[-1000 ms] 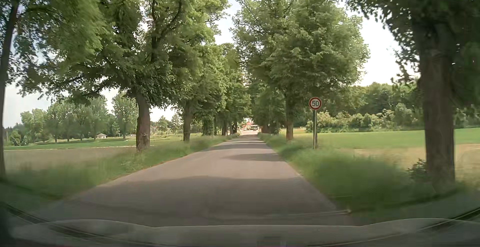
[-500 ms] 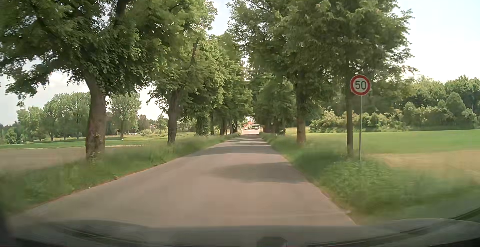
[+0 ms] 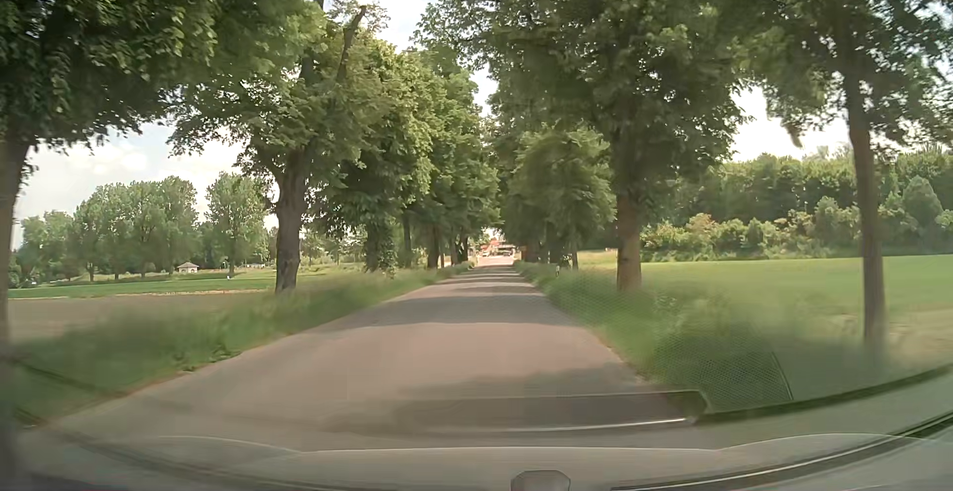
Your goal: Follow the waypoints while adhering to traffic rules and regulations
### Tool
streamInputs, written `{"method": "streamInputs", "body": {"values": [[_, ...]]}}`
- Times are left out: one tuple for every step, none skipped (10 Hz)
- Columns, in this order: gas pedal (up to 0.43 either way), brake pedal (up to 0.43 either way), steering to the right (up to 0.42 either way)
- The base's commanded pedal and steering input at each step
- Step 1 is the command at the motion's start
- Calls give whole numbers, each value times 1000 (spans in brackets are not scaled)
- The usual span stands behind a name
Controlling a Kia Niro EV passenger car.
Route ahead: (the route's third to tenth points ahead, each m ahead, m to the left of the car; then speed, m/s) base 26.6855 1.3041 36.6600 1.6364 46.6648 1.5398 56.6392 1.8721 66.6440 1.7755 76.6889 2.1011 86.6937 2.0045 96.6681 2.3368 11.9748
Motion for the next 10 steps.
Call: {"method": "streamInputs", "body": {"values": [[138, 0, -1], [169, 0, -2], [169, 0, -3], [169, 0, -4], [169, 0, -5], [169, 0, -4], [169, 0, -4], [169, 0, -1], [169, 0, 0], [169, 0, -3]]}}
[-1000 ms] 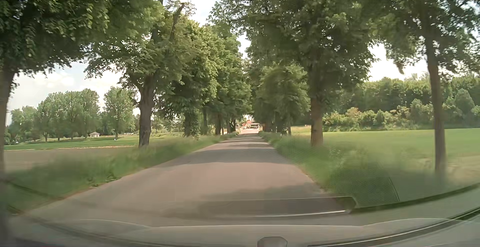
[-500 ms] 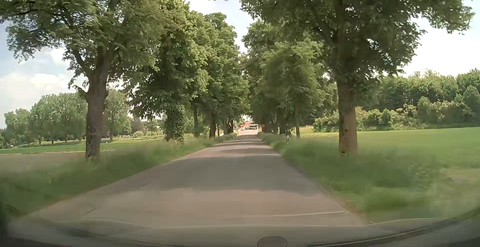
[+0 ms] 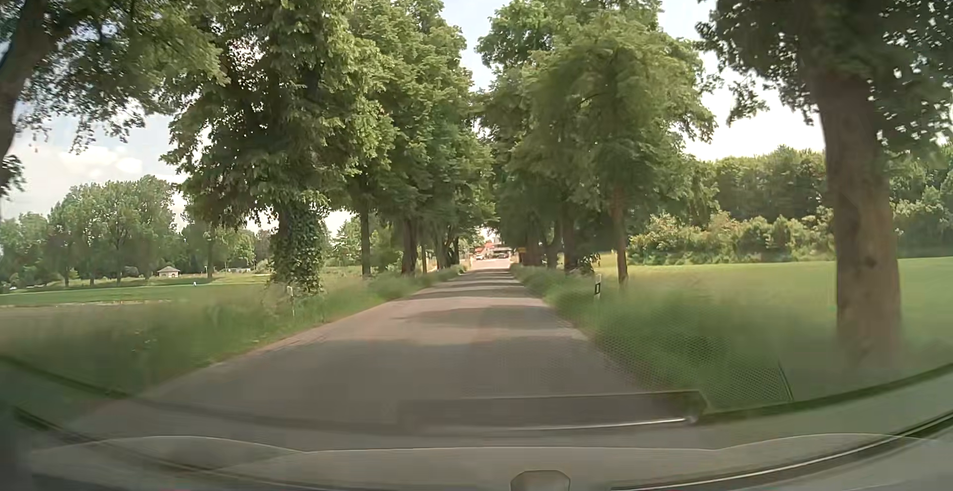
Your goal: Follow the waypoints while adhering to traffic rules and regulations
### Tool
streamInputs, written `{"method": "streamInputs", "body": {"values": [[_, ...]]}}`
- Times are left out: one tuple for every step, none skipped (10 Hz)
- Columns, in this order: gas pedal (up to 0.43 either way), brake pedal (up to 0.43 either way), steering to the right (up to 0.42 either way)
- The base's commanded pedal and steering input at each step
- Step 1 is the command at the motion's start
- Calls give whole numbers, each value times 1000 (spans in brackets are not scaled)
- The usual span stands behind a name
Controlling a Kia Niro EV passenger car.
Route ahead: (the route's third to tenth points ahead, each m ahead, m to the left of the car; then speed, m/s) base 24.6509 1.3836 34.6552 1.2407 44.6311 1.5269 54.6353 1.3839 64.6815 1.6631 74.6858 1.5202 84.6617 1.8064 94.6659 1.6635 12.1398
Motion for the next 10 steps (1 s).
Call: {"method": "streamInputs", "body": {"values": [[169, 0, -4], [169, 0, -5], [169, 0, -6], [169, 0, -7], [169, 0, -6], [169, 0, -4], [169, 0, -4], [169, 0, -5], [169, 0, -8], [169, 0, -9]]}}
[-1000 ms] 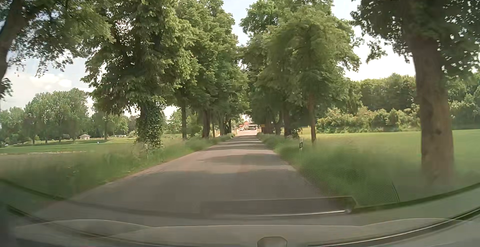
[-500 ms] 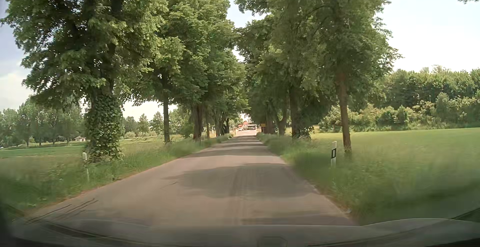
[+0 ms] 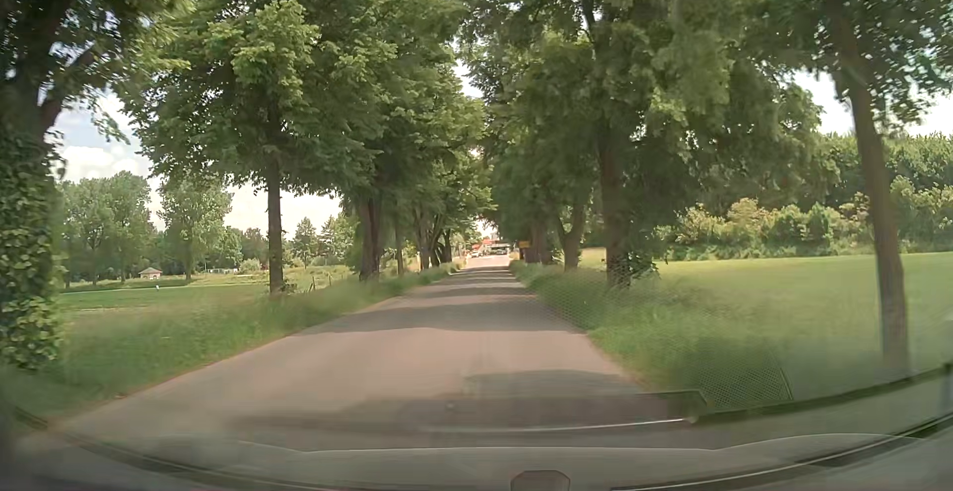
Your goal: Follow the waypoints while adhering to traffic rules and regulations
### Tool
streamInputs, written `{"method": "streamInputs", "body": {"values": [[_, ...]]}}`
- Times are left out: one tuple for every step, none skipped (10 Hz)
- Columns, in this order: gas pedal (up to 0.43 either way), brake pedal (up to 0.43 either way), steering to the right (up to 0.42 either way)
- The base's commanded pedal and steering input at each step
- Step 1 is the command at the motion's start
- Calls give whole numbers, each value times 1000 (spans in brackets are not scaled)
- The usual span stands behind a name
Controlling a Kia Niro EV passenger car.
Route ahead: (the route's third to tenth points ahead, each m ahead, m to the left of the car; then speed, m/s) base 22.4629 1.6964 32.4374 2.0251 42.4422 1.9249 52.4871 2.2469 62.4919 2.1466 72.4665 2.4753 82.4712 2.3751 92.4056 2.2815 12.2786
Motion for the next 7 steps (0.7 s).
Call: {"method": "streamInputs", "body": {"values": [[169, 0, -9], [169, 0, -9], [169, 0, -8], [169, 0, -7], [169, 0, -7], [169, 0, -6], [169, 0, -5]]}}
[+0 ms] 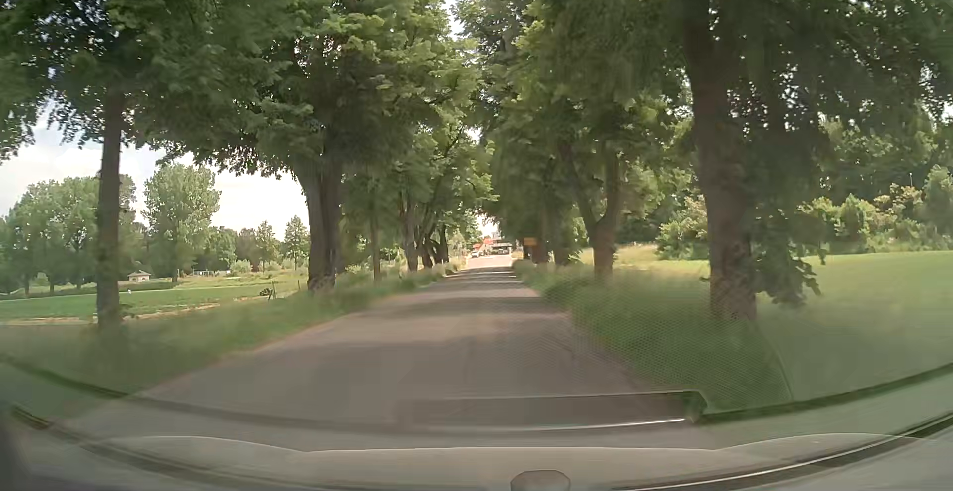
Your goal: Follow the waypoints while adhering to traffic rules and regulations
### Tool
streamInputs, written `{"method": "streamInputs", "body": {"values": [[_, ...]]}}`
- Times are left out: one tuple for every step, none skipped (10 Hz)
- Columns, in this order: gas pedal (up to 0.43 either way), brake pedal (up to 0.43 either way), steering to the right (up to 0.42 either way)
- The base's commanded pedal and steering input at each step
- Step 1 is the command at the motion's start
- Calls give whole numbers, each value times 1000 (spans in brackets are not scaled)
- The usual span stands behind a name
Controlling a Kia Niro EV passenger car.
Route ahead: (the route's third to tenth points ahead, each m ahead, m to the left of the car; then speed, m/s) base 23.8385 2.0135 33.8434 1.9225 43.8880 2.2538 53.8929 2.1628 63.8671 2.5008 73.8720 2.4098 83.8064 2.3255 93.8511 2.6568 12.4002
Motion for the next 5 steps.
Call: {"method": "streamInputs", "body": {"values": [[157, 0, -5], [157, 0, -5], [157, 0, -5], [157, 0, -6], [157, 0, -7]]}}
